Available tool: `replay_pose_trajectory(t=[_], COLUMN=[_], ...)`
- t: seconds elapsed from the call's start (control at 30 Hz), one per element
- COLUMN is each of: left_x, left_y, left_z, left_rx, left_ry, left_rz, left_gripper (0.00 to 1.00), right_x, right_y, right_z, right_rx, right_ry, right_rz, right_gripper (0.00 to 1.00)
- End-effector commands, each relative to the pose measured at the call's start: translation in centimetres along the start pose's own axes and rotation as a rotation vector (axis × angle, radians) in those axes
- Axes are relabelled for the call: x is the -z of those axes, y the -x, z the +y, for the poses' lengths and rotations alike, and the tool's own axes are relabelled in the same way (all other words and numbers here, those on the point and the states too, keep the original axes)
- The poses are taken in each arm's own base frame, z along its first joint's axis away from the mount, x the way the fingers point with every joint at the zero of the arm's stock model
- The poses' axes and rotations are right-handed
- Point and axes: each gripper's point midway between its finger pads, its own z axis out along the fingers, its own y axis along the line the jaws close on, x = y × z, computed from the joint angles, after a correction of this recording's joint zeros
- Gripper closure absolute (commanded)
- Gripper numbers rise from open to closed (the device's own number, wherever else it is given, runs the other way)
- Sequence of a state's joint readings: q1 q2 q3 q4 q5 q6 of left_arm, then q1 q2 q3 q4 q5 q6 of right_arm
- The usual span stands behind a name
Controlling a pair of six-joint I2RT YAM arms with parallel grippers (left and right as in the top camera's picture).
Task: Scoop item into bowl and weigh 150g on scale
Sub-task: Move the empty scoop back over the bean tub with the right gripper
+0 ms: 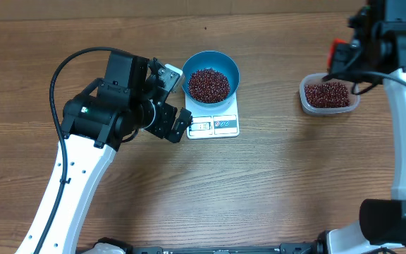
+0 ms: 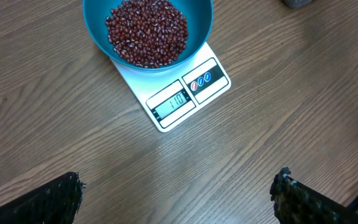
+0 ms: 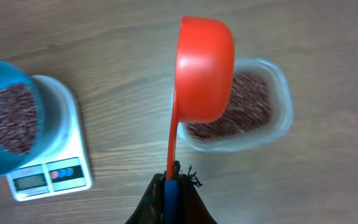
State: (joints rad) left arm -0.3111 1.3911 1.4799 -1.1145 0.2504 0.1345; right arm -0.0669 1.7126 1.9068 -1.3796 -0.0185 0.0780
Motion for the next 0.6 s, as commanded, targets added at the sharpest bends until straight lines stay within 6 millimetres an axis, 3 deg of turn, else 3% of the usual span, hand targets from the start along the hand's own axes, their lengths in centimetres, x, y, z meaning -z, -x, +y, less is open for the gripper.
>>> replay_pose_trajectory(t=[0.0,0.23,0.57], left_x=[0.6,0.6,0.6], left_y=[0.6,0.6,0.6], left_z=[-0.3,-0.3,-0.3], left_rx=[-0.028,-0.028,-0.028], left_ry=[-0.007,-0.007,-0.007], left_rz=[-0.024,-0.024,-0.024], left_gripper=[0.01,0.00,0.00], right_x=[-1.1,-5.5,-9.9], right_y=[0.2,-2.1,-4.2], right_z=[-2.1,-4.3,-4.9], right_rx=[-0.017,-0.005,0.064], right_ry=[-0.020,-0.048,-0.048], right_rz=[0.026,0.162,0.220], right_gripper=[0.96,0.96,0.96])
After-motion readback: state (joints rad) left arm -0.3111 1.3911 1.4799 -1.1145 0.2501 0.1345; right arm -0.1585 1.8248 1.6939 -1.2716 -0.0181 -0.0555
